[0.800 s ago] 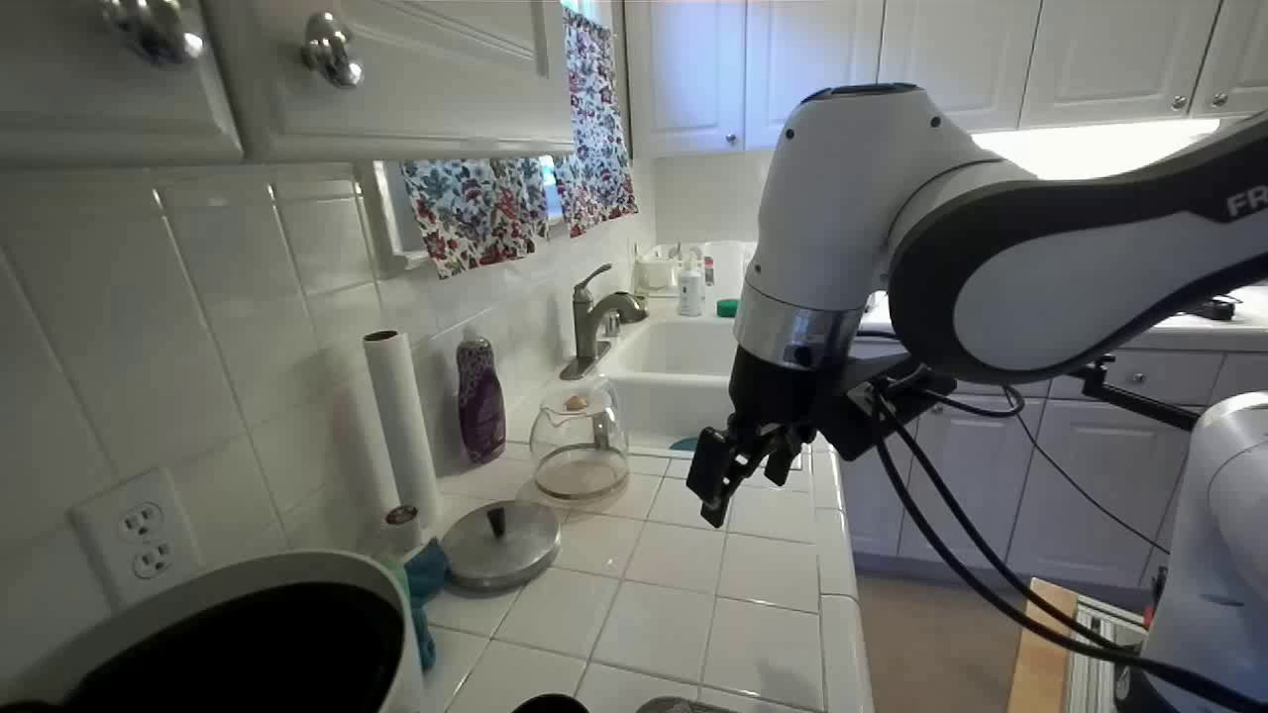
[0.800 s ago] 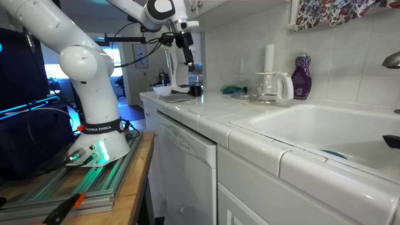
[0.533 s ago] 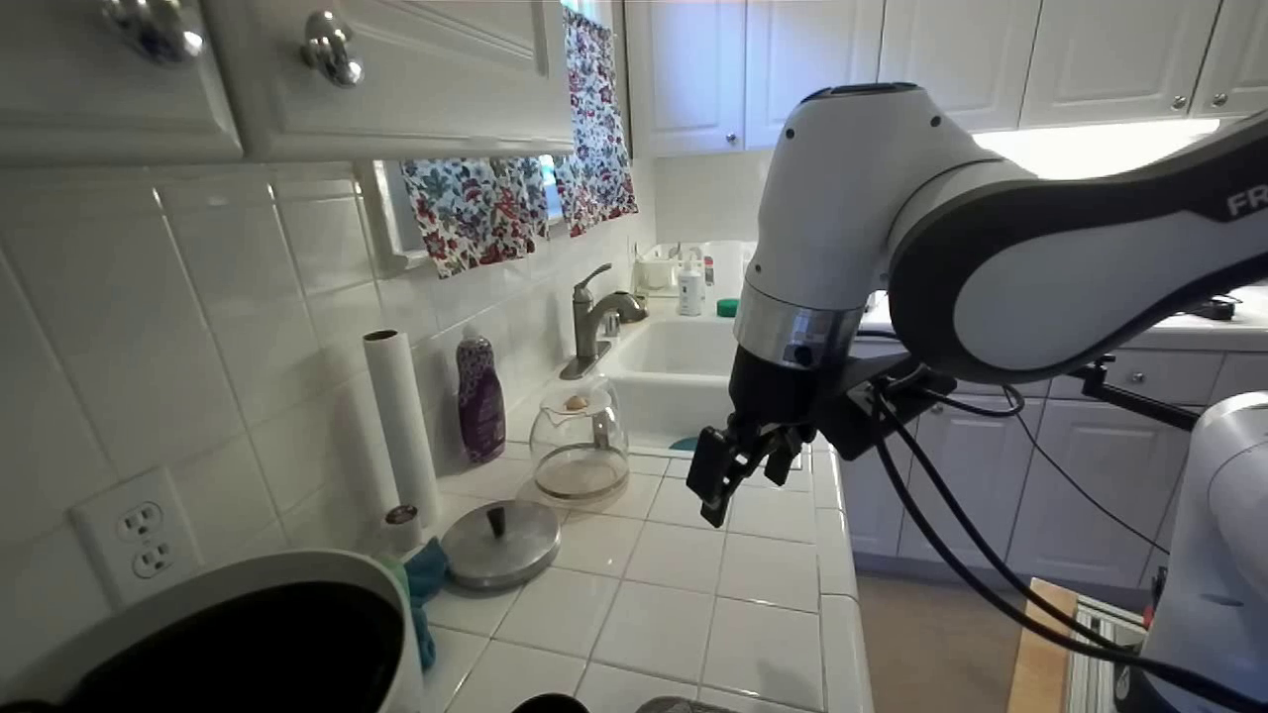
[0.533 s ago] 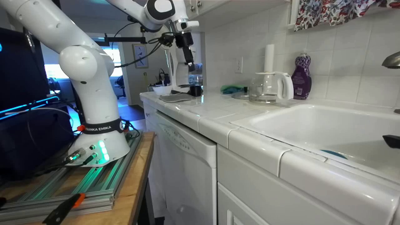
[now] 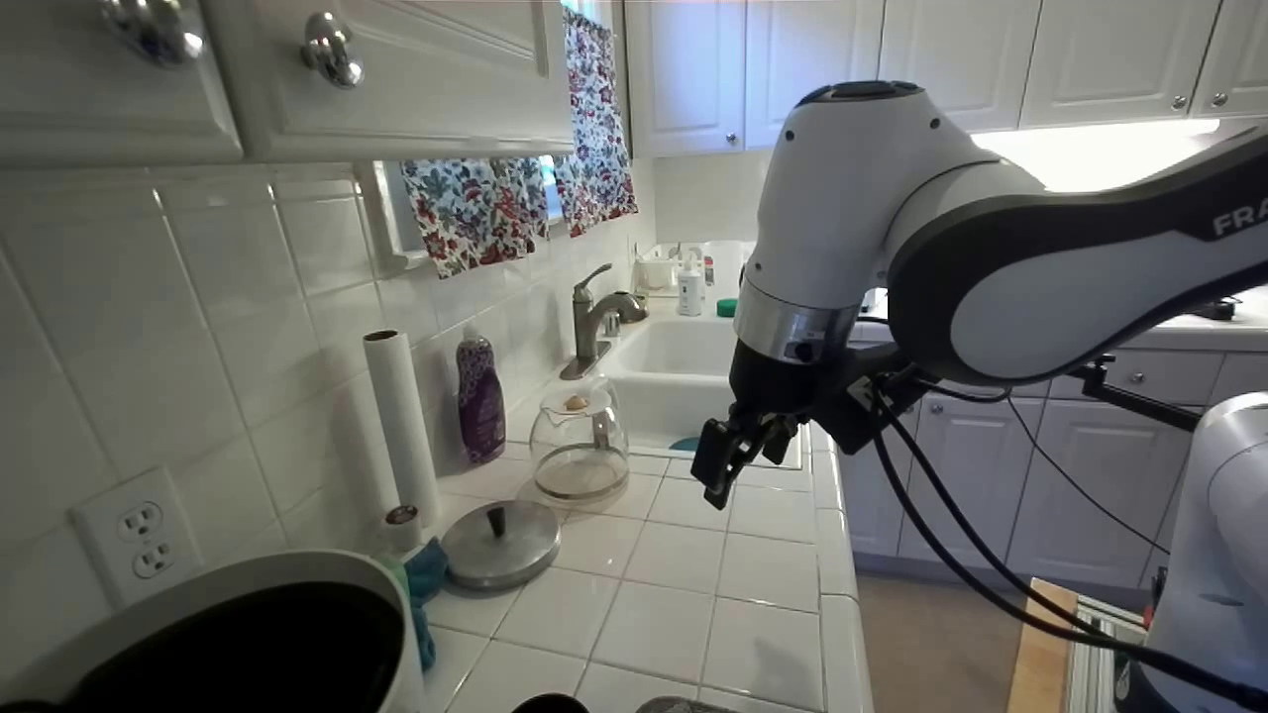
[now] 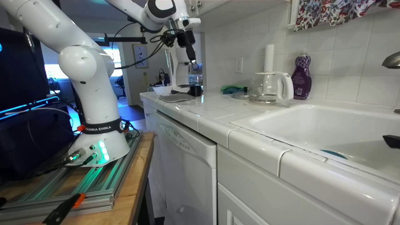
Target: Put the lid over the pot
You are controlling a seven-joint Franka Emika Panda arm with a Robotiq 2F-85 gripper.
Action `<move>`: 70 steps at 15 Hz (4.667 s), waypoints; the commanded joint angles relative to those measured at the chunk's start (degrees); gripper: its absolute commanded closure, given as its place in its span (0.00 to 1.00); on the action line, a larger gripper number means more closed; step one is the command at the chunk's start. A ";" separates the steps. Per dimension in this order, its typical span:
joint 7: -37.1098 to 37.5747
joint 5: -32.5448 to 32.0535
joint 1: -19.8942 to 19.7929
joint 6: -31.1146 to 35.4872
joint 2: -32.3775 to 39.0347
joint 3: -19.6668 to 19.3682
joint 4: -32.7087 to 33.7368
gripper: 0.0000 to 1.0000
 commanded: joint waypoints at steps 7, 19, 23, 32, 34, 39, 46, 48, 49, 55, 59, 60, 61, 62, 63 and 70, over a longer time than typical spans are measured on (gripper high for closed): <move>-11.87 -9.25 -4.40 17.48 8.21 -6.01 2.51 0.00; -16.92 -9.81 -3.52 24.64 23.91 -8.66 10.26 0.00; -17.75 -10.37 -3.44 22.12 27.44 -8.84 13.12 0.00; -30.10 -10.69 0.37 17.40 44.07 -11.26 28.40 0.00; -32.53 -11.01 2.61 13.55 48.45 -10.63 33.72 0.00; -36.91 -12.75 6.96 6.64 56.98 -11.29 45.05 0.00; -39.97 -13.82 7.57 1.95 62.71 -13.33 54.21 0.00; -41.13 -13.67 7.70 0.85 64.32 -13.41 56.38 0.00; -41.59 -13.61 7.84 0.66 64.92 -13.31 57.05 0.00; -43.40 -13.44 9.14 -0.68 68.26 -13.00 60.78 0.00; -42.70 -12.23 9.15 1.02 67.13 -12.86 58.92 0.00; -42.69 -12.23 9.22 0.97 67.19 -12.86 59.14 0.00; -42.69 -12.23 9.23 0.94 67.19 -12.86 59.23 0.00; -42.69 -12.24 9.23 0.94 67.19 -12.88 59.25 0.00; -42.69 -12.24 9.22 0.93 67.19 -12.89 59.25 0.00; -41.03 -13.29 10.26 2.78 66.67 -13.13 57.55 0.00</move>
